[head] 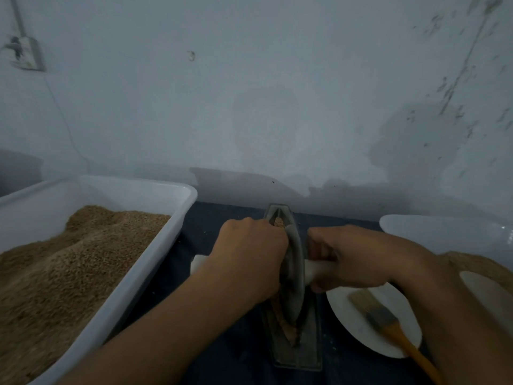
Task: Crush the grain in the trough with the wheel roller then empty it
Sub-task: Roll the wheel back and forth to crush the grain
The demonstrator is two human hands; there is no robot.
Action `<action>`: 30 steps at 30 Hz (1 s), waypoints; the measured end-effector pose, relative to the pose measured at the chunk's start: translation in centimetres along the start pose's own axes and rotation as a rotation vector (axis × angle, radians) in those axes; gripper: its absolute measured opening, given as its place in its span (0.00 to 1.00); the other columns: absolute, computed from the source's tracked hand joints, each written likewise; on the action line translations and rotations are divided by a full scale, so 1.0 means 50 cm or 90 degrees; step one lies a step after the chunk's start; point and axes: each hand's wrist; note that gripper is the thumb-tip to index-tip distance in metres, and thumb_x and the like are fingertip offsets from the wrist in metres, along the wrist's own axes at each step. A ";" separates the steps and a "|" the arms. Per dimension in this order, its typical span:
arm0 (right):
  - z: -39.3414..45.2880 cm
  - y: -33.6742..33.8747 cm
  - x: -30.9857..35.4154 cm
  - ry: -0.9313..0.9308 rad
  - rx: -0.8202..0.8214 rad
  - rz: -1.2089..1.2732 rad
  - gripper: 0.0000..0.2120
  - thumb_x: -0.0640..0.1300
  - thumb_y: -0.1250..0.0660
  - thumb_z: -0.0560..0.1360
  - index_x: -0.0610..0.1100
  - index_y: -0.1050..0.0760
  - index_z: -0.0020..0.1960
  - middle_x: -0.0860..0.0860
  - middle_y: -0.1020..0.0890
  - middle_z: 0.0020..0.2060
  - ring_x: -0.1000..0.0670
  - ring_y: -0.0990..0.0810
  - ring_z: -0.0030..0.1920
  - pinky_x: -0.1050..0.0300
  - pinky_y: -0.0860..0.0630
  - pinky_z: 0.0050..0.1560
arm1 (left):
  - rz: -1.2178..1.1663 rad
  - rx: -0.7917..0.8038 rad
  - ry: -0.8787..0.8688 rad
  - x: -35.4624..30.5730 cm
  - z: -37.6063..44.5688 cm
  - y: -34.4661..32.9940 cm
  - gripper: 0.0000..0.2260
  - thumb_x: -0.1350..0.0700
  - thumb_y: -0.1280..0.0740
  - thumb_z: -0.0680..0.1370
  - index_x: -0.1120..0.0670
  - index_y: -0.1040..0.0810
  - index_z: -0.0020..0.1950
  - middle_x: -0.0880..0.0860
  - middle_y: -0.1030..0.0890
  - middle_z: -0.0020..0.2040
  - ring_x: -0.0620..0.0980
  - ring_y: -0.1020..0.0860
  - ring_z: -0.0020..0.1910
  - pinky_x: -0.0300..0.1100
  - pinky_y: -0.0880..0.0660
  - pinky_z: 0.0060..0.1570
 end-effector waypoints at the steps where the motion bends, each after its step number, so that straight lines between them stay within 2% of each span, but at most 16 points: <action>1: 0.003 -0.003 -0.006 -0.006 -0.004 0.001 0.15 0.60 0.25 0.68 0.69 0.32 0.44 0.70 0.24 0.42 0.68 0.25 0.42 0.69 0.31 0.33 | -0.004 0.000 0.005 0.001 0.007 -0.010 0.16 0.50 0.33 0.77 0.49 0.38 0.36 0.46 0.35 0.35 0.44 0.38 0.30 0.43 0.38 0.35; 2: 0.009 -0.008 -0.014 -0.016 -0.011 -0.002 0.12 0.61 0.27 0.70 0.66 0.30 0.46 0.66 0.22 0.42 0.65 0.24 0.42 0.68 0.31 0.35 | -0.005 0.001 0.013 0.003 0.017 -0.021 0.14 0.51 0.34 0.77 0.50 0.37 0.37 0.47 0.35 0.35 0.44 0.38 0.30 0.44 0.38 0.36; 3: 0.017 -0.015 -0.023 -0.028 -0.020 0.000 0.09 0.62 0.30 0.72 0.64 0.29 0.46 0.63 0.22 0.43 0.63 0.24 0.43 0.64 0.29 0.39 | -0.012 0.003 0.019 0.006 0.025 -0.032 0.12 0.52 0.34 0.78 0.51 0.36 0.40 0.47 0.33 0.36 0.45 0.37 0.31 0.45 0.37 0.38; 5: 0.036 -0.034 -0.040 -0.059 -0.060 0.027 0.07 0.64 0.36 0.75 0.62 0.27 0.47 0.61 0.21 0.44 0.57 0.22 0.45 0.58 0.27 0.42 | -0.032 0.000 0.022 0.015 0.046 -0.052 0.05 0.53 0.35 0.79 0.50 0.31 0.46 0.49 0.24 0.44 0.48 0.29 0.37 0.46 0.35 0.42; 6: 0.047 -0.045 -0.048 -0.076 -0.090 0.031 0.08 0.64 0.38 0.77 0.62 0.26 0.51 0.59 0.20 0.47 0.54 0.22 0.48 0.55 0.26 0.44 | -0.032 -0.010 0.021 0.021 0.058 -0.067 0.03 0.53 0.35 0.79 0.50 0.28 0.51 0.51 0.21 0.49 0.51 0.24 0.43 0.46 0.34 0.43; 8: 0.071 -0.067 -0.062 -0.090 -0.173 -0.005 0.16 0.64 0.42 0.79 0.61 0.27 0.63 0.55 0.19 0.55 0.50 0.22 0.54 0.51 0.24 0.52 | -0.025 -0.052 0.018 0.033 0.078 -0.100 0.08 0.53 0.35 0.79 0.50 0.28 0.58 0.51 0.20 0.55 0.52 0.21 0.51 0.46 0.31 0.49; 10: 0.089 -0.084 -0.072 -0.085 -0.256 -0.061 0.18 0.63 0.45 0.80 0.60 0.30 0.67 0.53 0.20 0.59 0.49 0.23 0.57 0.49 0.24 0.53 | -0.045 -0.107 0.012 0.043 0.092 -0.131 0.15 0.54 0.35 0.79 0.50 0.29 0.65 0.51 0.22 0.64 0.51 0.23 0.60 0.47 0.30 0.60; 12: 0.098 -0.094 -0.078 -0.089 -0.308 -0.090 0.20 0.63 0.47 0.81 0.60 0.31 0.70 0.53 0.20 0.61 0.48 0.23 0.59 0.49 0.24 0.53 | -0.079 -0.121 0.005 0.049 0.096 -0.147 0.23 0.54 0.35 0.79 0.51 0.34 0.74 0.51 0.30 0.74 0.50 0.31 0.71 0.48 0.39 0.72; 14: 0.102 -0.099 -0.080 -0.089 -0.326 -0.103 0.21 0.63 0.47 0.81 0.60 0.32 0.71 0.54 0.21 0.63 0.48 0.23 0.61 0.49 0.25 0.54 | -0.093 -0.124 0.001 0.054 0.097 -0.152 0.26 0.54 0.35 0.79 0.51 0.37 0.76 0.51 0.34 0.76 0.49 0.35 0.74 0.48 0.43 0.74; 16: 0.102 -0.098 -0.080 -0.082 -0.324 -0.096 0.20 0.62 0.46 0.81 0.60 0.30 0.70 0.54 0.20 0.61 0.48 0.23 0.60 0.50 0.25 0.53 | -0.104 -0.131 -0.001 0.053 0.096 -0.146 0.21 0.53 0.35 0.79 0.49 0.32 0.72 0.50 0.27 0.71 0.49 0.29 0.69 0.48 0.37 0.71; 18: 0.094 -0.086 -0.076 -0.073 -0.287 -0.027 0.17 0.62 0.42 0.80 0.59 0.26 0.65 0.54 0.19 0.55 0.50 0.22 0.55 0.51 0.25 0.52 | -0.098 -0.121 0.009 0.046 0.089 -0.128 0.14 0.51 0.36 0.79 0.48 0.28 0.64 0.49 0.21 0.61 0.49 0.23 0.58 0.48 0.29 0.62; 20: 0.076 -0.063 -0.070 -0.072 -0.219 0.063 0.13 0.64 0.38 0.78 0.59 0.24 0.57 0.58 0.19 0.48 0.56 0.22 0.47 0.53 0.24 0.46 | -0.089 -0.086 0.018 0.039 0.078 -0.104 0.08 0.50 0.36 0.78 0.49 0.28 0.57 0.49 0.20 0.53 0.50 0.22 0.50 0.48 0.26 0.53; 22: 0.056 -0.040 -0.058 -0.073 -0.139 0.071 0.11 0.64 0.33 0.74 0.60 0.26 0.51 0.59 0.20 0.43 0.61 0.23 0.41 0.58 0.28 0.38 | -0.085 -0.042 0.017 0.032 0.065 -0.080 0.06 0.50 0.35 0.77 0.49 0.29 0.50 0.49 0.21 0.48 0.49 0.24 0.44 0.46 0.26 0.47; 26: 0.019 -0.011 -0.018 -0.036 -0.030 0.019 0.15 0.61 0.26 0.68 0.64 0.32 0.44 0.67 0.23 0.40 0.65 0.25 0.39 0.66 0.36 0.31 | -0.036 0.021 0.006 0.009 0.026 -0.027 0.15 0.50 0.33 0.76 0.49 0.38 0.36 0.46 0.33 0.35 0.44 0.36 0.31 0.43 0.34 0.39; 30: -0.002 -0.004 0.019 -0.036 0.008 -0.050 0.19 0.61 0.25 0.66 0.59 0.35 0.43 0.59 0.24 0.41 0.60 0.25 0.40 0.59 0.32 0.34 | -0.015 0.049 -0.008 -0.002 -0.004 0.009 0.18 0.49 0.32 0.75 0.48 0.40 0.35 0.46 0.36 0.34 0.43 0.38 0.30 0.44 0.35 0.39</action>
Point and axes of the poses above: each hand's wrist, its own z-axis towards the middle knuckle, its own y-axis out of the back of the hand, x = y × z
